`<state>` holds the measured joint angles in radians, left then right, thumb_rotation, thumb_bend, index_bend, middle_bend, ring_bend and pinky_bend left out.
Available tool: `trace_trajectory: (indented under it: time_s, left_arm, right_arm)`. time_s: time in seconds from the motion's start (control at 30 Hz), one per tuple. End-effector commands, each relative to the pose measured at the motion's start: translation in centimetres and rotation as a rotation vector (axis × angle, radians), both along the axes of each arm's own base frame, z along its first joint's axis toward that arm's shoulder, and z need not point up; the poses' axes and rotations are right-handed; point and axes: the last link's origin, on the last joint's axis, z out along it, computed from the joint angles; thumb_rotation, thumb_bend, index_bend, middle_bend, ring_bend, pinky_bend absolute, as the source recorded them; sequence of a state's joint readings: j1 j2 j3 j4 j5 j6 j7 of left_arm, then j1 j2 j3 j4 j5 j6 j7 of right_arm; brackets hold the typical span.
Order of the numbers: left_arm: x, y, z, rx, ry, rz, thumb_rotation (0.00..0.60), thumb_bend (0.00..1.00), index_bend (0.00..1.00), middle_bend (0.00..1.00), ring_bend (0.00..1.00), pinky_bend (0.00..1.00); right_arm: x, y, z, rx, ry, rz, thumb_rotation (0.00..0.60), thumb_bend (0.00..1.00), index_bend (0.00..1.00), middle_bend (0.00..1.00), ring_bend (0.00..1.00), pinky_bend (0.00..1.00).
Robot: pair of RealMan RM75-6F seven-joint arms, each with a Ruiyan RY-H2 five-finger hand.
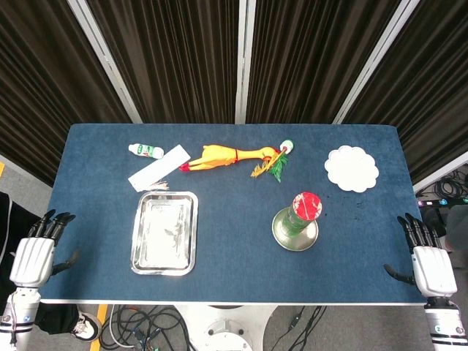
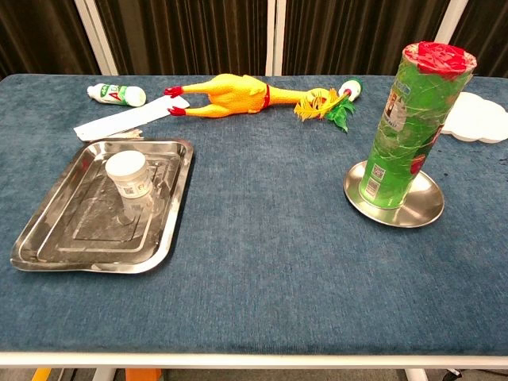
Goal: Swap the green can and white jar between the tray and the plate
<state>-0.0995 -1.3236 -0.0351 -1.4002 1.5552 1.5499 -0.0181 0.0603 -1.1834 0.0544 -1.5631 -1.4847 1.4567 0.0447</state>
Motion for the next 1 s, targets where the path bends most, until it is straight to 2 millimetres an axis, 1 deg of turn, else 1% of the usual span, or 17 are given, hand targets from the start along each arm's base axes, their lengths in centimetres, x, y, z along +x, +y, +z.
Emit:
trace_trajectory:
  time_s: [0.03,0.17,0.3,0.43,0.63,0.73,0.77,0.87,1.0]
  left_arm:
    - [0.0,0.1,-0.1,0.001,-0.002,-0.002,0.6,0.21,0.18,0.16,0.09,0.22]
    - [0.2,0.1,-0.3,-0.01,-0.001,-0.007,0.6,0.21,0.18,0.16,0.09,0.22]
    - [0.2,0.2,0.1,-0.006,0.001,-0.01,0.6,0.2,0.18,0.16,0.09,0.22]
    - [0.2,0.3,0.0,-0.011,-0.002,-0.011,0.6,0.21,0.18,0.16,0.09,0.22]
    - [-0.1,0.1,-0.7,-0.027,-0.009,-0.001,0.6,0.21,0.18,0.16,0.09,0.22]
    - [-0.2,0.2,-0.9,-0.031,-0.015,0.001,0.6,0.2,0.18,0.16,0.09,0.22]
    - [-0.1,0.2,-0.9,-0.031,-0.018,-0.003,0.6,0.2,0.18,0.16,0.09,0.22]
    - [-0.1,0.2,-0.9,-0.036,-0.018,-0.01,0.6,0.2,0.18,0.16,0.09,0.22]
    - [-0.4,0.0,-0.7,-0.032,-0.018,-0.003,0.6,0.21,0.18,0.16,0.09,0.22]
  right_arm:
    - [0.1,0.0,0.0,0.0,0.0,0.005,0.6,0.07,0.0,0.0,0.0,0.0]
    - [0.1,0.1,-0.1,0.003,-0.003,0.006,0.6,0.07,0.0,0.0,0.0,0.0]
    - [0.6,-0.2,0.2,-0.008,-0.003,0.023,0.6,0.07,0.0,0.0,0.0,0.0]
    - [2.1,-1.2,0.9,-0.016,0.01,0.077,0.6,0.07,0.0,0.0,0.0,0.0]
    - [5.7,-3.6,1.7,0.013,0.037,0.212,0.6,0.07,0.0,0.0,0.0,0.01]
    - [8.1,-5.4,1.6,0.039,0.04,0.276,0.6,0.06,0.0,0.0,0.0,0.02]
    - [9.1,-6.2,1.4,0.054,0.04,0.304,0.6,0.07,0.0,0.0,0.0,0.02]
    - [11.2,-8.1,0.4,0.118,0.038,0.348,0.6,0.07,0.0,0.0,0.0,0.03]
    - [13.3,-10.2,-0.8,0.195,0.049,0.373,0.6,0.07,0.0,0.0,0.0,0.06]
